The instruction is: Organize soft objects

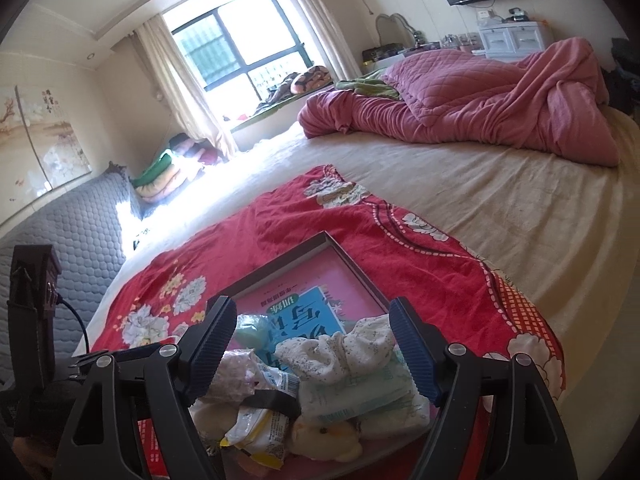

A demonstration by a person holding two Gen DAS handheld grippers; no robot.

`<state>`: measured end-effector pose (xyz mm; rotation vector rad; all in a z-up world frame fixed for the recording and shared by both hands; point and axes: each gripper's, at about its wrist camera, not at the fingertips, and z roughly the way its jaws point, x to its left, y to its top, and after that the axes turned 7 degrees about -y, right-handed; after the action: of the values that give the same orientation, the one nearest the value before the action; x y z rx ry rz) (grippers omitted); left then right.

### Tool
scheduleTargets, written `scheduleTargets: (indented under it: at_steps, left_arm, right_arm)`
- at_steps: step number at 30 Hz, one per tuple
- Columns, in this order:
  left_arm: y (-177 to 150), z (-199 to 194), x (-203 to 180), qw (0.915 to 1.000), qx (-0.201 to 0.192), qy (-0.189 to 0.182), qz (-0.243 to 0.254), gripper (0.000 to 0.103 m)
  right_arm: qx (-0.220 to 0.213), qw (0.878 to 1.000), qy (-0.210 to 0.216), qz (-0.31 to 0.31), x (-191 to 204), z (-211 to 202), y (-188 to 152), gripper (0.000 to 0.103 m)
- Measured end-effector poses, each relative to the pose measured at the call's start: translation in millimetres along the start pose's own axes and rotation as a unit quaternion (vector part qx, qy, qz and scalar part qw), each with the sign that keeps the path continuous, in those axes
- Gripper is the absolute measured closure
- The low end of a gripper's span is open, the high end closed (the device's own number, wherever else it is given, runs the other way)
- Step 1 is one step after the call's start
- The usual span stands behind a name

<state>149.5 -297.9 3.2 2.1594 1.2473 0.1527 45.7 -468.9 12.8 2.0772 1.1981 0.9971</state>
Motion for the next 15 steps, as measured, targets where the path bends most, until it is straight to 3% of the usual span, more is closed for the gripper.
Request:
scheduleTargets:
  at_steps: [8,15]
  left_arm:
    - [-8.2,-25.7,9.4,0.9998,-0.017,0.009,-0.006,0.022]
    - [-22.1,-54.2,21.6,0.9991,-0.030,0.026,-0.013,0.021]
  right_arm:
    - [-0.022,0.999,-0.050,-0.005,31.4,-17.7,-2.9,0.023]
    - [-0.022,0.998,-0.056,0.025,53.3,-43.8,-7.4,0.023]
